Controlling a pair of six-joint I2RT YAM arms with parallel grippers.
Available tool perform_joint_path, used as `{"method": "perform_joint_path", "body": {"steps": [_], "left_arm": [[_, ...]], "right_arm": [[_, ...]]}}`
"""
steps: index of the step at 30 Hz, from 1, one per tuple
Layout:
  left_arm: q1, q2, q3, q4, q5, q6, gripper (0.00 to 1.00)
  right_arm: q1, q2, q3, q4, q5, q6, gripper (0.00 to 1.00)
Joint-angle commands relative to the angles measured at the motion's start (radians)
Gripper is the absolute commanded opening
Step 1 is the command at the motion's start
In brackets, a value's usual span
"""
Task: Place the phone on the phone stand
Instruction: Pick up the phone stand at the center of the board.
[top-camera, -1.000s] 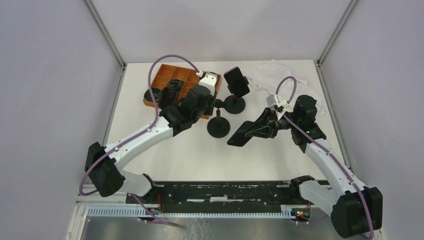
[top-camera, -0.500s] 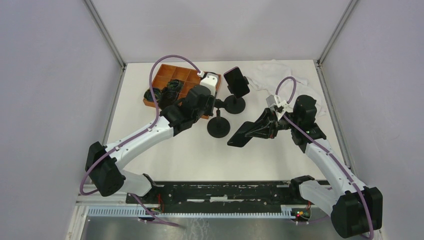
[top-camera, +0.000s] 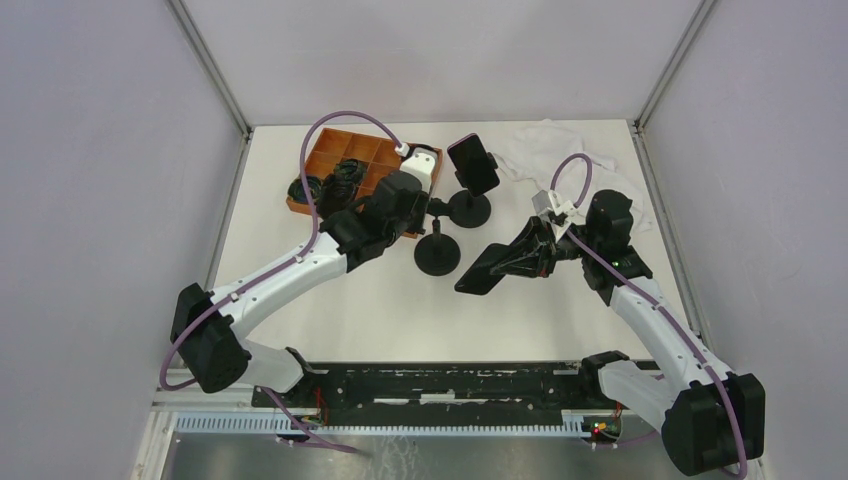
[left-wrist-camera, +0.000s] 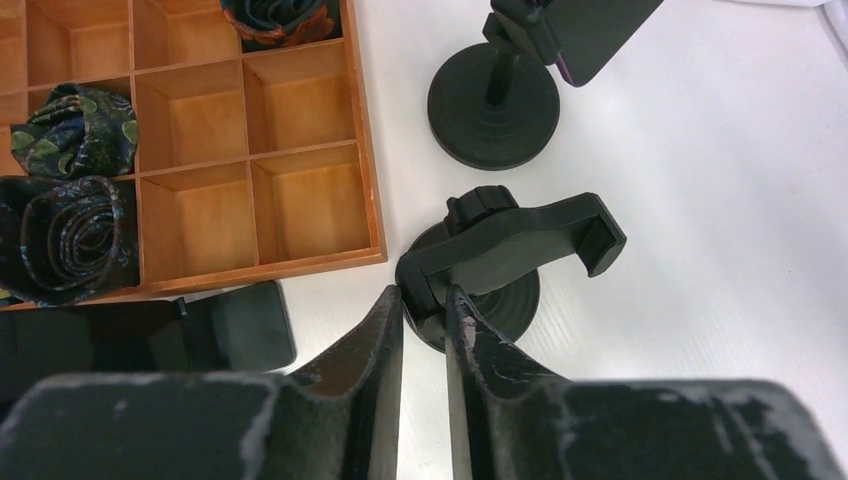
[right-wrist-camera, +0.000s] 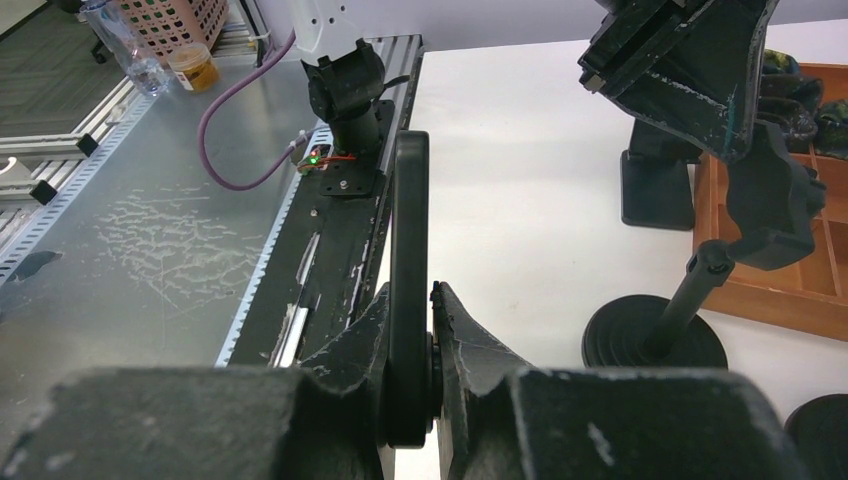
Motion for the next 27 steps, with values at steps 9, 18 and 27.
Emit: {"method": "perform_joint_path", "body": {"steps": [9,18,27], "left_arm": [[0.006,-0.010,0.054,0.003,0.085,0.044,0.02],[0.006,-0.090,0.003,0.061,0.321,0.113,0.02],[0.006,-0.118,-0.016,0.105,0.520,0.118,0.02]], "right_arm": [[-0.006,0.000,0.053,0.013,-0.003,-0.023,0.00],[0.032,0.199,0.454,-0.579,0.089,-0.443,0.00],[0.158,0.263,0.492,-0.582,0.117,-0.466,0.00]]}}
